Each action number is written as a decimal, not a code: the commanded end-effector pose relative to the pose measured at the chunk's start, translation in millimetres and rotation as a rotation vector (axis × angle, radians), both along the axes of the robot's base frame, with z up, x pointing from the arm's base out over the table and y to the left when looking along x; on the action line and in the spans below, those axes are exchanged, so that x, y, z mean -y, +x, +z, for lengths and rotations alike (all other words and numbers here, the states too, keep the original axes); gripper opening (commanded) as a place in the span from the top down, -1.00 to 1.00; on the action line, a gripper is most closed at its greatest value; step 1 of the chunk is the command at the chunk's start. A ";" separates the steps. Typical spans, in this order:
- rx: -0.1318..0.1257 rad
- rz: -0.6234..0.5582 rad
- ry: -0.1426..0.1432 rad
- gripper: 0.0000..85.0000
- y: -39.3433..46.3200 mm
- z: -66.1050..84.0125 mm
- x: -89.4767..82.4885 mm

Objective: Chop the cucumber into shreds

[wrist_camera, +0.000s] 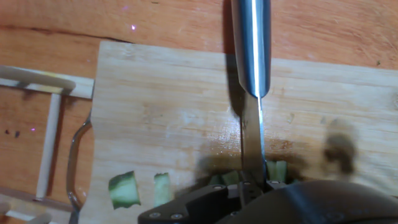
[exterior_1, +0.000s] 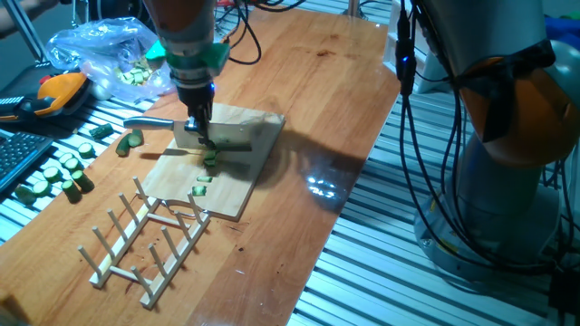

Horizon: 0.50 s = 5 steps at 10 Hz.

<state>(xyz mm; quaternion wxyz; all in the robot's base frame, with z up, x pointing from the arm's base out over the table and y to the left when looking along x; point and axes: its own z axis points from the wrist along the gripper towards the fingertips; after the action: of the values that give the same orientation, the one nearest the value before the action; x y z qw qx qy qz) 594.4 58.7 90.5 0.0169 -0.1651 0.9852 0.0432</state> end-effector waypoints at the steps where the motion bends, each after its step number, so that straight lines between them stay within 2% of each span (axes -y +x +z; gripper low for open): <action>1: -0.027 0.076 -0.001 1.00 3.3 11.8 -2.1; 2: -0.049 0.119 -0.012 1.00 4.8 18.9 -5.1; 5: -0.048 0.120 -0.008 1.00 1.4 12.0 -4.5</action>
<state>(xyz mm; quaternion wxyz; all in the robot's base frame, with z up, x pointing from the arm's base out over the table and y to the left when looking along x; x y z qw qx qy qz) 595.5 62.9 102.3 -0.0103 -0.2227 0.9738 0.0439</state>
